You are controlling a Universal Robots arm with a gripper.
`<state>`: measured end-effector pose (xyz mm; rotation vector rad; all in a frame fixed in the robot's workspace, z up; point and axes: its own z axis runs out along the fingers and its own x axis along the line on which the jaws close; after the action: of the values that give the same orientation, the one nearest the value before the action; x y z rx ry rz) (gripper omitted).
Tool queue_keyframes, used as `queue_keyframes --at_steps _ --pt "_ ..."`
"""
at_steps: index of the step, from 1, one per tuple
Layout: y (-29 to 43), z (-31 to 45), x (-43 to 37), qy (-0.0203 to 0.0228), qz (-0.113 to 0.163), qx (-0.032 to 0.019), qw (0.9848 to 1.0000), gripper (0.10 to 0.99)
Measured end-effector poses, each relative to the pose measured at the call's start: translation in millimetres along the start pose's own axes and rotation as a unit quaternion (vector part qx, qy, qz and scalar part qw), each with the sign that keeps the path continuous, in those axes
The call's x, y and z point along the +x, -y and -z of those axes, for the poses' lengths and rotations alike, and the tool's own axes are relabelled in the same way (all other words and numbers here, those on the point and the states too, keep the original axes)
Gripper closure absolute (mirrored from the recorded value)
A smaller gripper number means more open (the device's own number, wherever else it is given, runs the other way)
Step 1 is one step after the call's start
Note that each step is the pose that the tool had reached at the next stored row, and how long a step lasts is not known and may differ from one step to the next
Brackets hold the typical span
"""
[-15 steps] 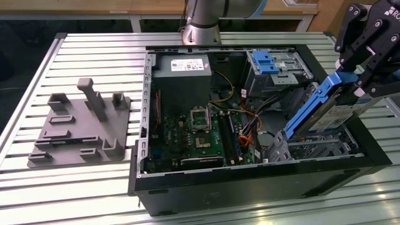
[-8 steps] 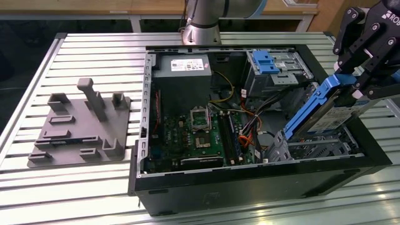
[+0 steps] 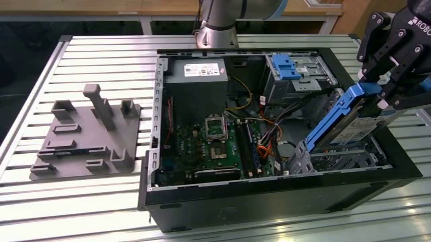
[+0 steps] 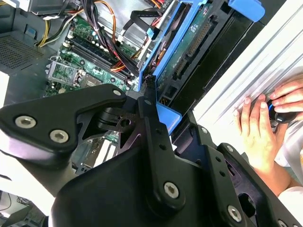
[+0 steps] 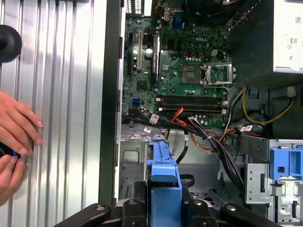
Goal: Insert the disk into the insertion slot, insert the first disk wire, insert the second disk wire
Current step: 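Insert the disk into the insertion slot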
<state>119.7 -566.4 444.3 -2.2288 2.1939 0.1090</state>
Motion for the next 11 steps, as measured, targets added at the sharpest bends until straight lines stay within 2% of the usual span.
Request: queue_keyframes --at_steps 11 --pt "0.4 -11.1 0.9 0.0000 0.000 -0.0007 1.0000 0.725"
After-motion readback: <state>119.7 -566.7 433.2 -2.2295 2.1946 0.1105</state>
